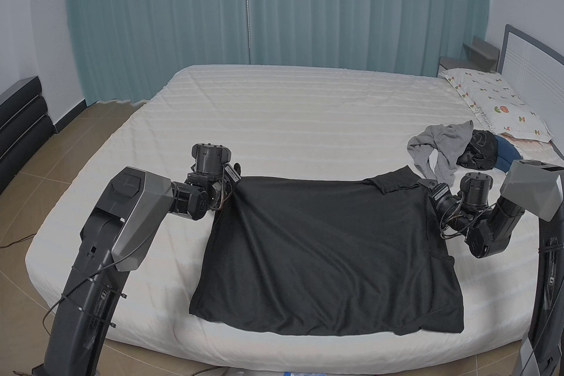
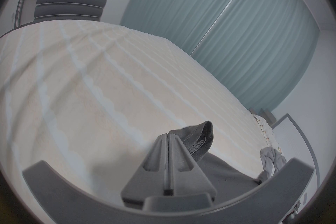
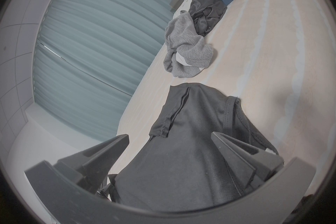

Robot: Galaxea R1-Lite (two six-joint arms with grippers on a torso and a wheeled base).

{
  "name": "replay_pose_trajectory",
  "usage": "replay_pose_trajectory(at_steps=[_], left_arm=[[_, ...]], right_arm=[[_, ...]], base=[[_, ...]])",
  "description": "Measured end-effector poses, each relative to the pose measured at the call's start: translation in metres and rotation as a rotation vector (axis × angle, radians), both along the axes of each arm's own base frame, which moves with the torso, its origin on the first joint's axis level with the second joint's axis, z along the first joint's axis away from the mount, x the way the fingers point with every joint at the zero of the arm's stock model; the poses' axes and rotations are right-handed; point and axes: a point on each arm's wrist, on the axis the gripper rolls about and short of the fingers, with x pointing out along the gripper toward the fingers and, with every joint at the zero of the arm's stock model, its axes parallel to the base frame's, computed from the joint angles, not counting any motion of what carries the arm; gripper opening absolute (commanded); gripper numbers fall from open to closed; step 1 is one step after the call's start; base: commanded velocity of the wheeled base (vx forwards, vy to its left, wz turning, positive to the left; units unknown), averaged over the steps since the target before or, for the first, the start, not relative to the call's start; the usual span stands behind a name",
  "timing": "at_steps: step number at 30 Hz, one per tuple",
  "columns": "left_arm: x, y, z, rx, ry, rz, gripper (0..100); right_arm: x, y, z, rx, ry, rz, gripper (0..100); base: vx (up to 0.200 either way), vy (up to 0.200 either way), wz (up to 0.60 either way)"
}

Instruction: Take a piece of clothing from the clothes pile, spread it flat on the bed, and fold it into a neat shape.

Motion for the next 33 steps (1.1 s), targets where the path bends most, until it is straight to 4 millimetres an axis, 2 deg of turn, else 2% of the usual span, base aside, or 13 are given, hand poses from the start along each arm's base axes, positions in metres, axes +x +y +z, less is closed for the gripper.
replay_pose_trajectory(at_steps=[8, 9, 23, 28, 33], left_arm=[[0.006, 0.024, 0.000, -0.011, 0.003, 0.023, 0], [0.006, 0.024, 0.000, -0.012, 0.004, 0.021, 100], [0.007, 0.032, 0.005, -0.051, -0.001, 0.033, 100], [0.001, 0.036, 0.024, -0.105, 0.016, 0.067, 100], [-0.015, 0.041, 0.038, -0.133, 0.067, 0.075, 100]], right_arm=[[0.000, 0.000, -0.005, -0.001, 0.007, 0.001, 100], [0.000, 0.000, -0.005, -0.001, 0.007, 0.001, 100], [-0.003, -0.008, 0.000, -0.007, 0.003, -0.014, 100], [-0.009, -0.008, 0.008, -0.013, 0.004, -0.006, 100], [-0.016, -0.004, 0.014, -0.054, 0.011, 0.024, 100]], base=[[0.000, 0.000, 0.00], [0.000, 0.000, 0.00], [0.000, 0.000, 0.00], [0.000, 0.000, 0.00], [0.000, 0.000, 0.00]])
